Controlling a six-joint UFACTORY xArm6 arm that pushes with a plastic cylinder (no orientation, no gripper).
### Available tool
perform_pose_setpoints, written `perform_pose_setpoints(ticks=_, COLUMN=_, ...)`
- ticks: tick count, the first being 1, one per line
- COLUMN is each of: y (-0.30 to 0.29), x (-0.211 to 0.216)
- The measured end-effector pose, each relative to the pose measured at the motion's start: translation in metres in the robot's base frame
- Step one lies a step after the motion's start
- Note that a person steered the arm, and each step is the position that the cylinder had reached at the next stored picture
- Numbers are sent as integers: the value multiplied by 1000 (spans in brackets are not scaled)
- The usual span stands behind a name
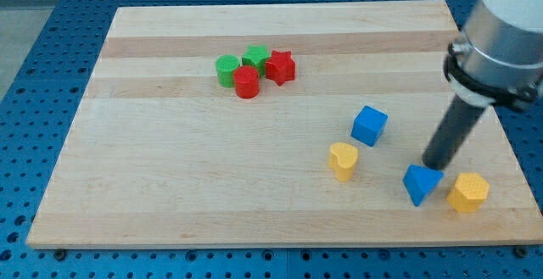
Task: Move the yellow heart to the left of the blue triangle
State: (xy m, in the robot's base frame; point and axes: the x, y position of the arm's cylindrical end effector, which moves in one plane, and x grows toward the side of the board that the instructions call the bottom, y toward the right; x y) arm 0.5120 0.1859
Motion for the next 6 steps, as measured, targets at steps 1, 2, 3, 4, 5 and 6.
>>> perform_pose_setpoints(ticks=1, y=-37, x=-6)
perform_pose_setpoints(ticks=2, y=-42, x=-21)
perform_pose_setpoints(ticks=3, y=-39, x=-72)
perform_pose_setpoints(ticks=4, y=-57, x=-99)
perform_pose_setpoints(ticks=5, y=-93, x=-79)
perform_pose_setpoints(ticks=6, y=-90, x=-60)
